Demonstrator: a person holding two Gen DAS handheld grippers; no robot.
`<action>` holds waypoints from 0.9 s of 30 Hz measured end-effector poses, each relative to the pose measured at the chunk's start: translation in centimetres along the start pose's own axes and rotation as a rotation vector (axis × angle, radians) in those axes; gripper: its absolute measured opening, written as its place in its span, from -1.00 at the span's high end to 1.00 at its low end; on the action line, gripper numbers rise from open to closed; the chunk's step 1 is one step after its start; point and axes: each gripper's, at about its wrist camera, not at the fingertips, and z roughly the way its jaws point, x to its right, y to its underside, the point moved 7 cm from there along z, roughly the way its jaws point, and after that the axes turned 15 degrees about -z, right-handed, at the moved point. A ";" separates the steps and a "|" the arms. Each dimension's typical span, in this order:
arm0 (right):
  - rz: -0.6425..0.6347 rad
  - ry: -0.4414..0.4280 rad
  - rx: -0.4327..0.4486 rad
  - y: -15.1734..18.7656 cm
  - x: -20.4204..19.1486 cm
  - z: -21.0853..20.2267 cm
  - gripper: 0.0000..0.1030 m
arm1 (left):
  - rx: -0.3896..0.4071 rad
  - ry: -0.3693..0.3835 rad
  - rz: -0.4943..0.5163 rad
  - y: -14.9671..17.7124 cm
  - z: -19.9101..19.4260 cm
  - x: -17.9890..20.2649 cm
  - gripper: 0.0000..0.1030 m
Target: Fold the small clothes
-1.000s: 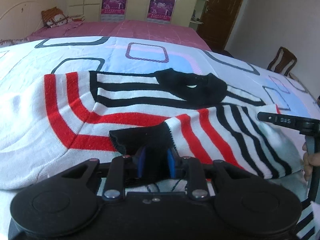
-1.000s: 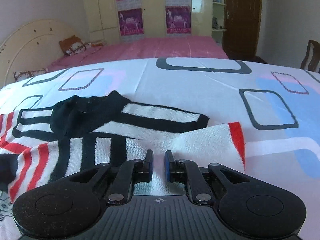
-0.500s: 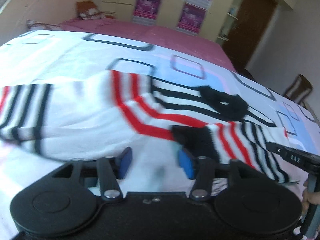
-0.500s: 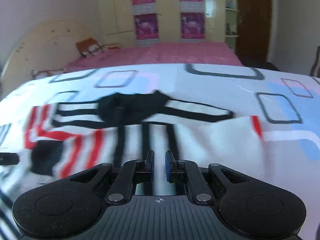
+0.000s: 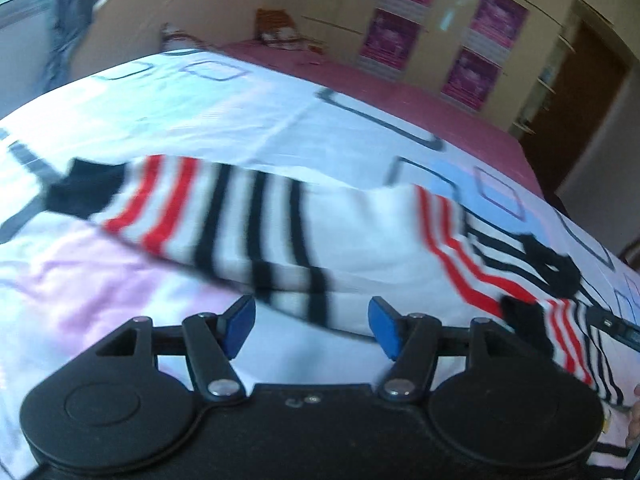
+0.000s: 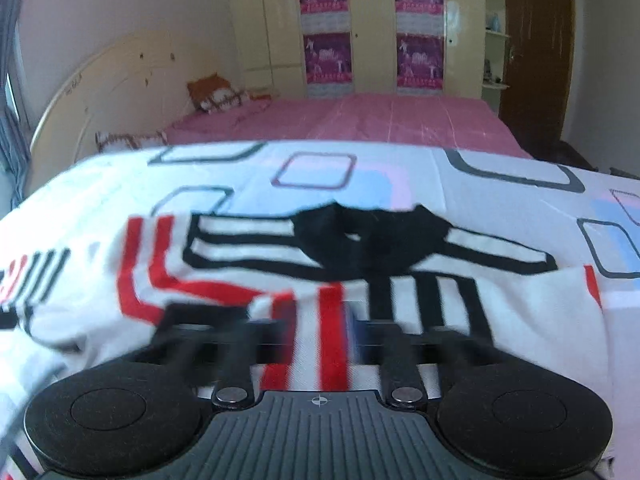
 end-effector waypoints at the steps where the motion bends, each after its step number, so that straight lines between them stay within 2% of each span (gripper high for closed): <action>1: -0.006 -0.004 0.009 -0.1 -0.5 0.0 -0.68 | 0.004 -0.011 -0.016 -0.5 -0.1 -1.0 -0.20; 7: 0.018 -0.015 -0.013 0.1 -2.4 0.8 -0.60 | 0.019 -0.059 -0.103 -2.7 -0.2 -6.4 -0.19; 8: 0.017 -0.017 -0.012 0.0 -2.7 0.9 -0.46 | 0.020 -0.058 -0.123 -3.0 -0.1 -7.2 -0.18; 9: 0.016 -0.025 -0.020 0.0 -2.9 1.0 -0.07 | 0.020 -0.056 -0.147 -3.4 0.1 -7.8 -0.18; 10: 0.021 -0.028 -0.030 0.0 -3.0 1.3 0.05 | 0.021 -0.050 -0.173 -3.9 0.3 -8.5 -0.18; 15: 0.037 -0.010 -0.050 0.3 -3.1 1.9 0.05 | 0.030 -0.018 -0.275 -6.2 1.7 -11.0 -0.18; 18: 0.021 0.012 -0.052 0.4 -3.4 1.9 0.05 | 0.015 -0.007 -0.365 -7.3 3.6 -12.6 -0.10; 21: 0.022 0.023 -0.099 1.6 -3.5 3.0 0.05 | 0.049 0.011 -0.403 -7.9 4.6 -13.4 0.16; 23: -0.008 0.017 -0.145 2.7 -3.9 4.2 0.05 | 0.068 0.005 -0.397 -8.3 5.0 -13.5 0.50; 26: 0.005 0.017 -0.126 2.4 -3.9 3.7 0.05 | 0.082 0.007 -0.409 -8.7 5.6 -14.1 0.77; 27: 0.039 0.014 -0.096 2.1 -3.6 3.3 0.05 | 0.084 0.011 -0.409 -8.8 5.6 -14.2 0.78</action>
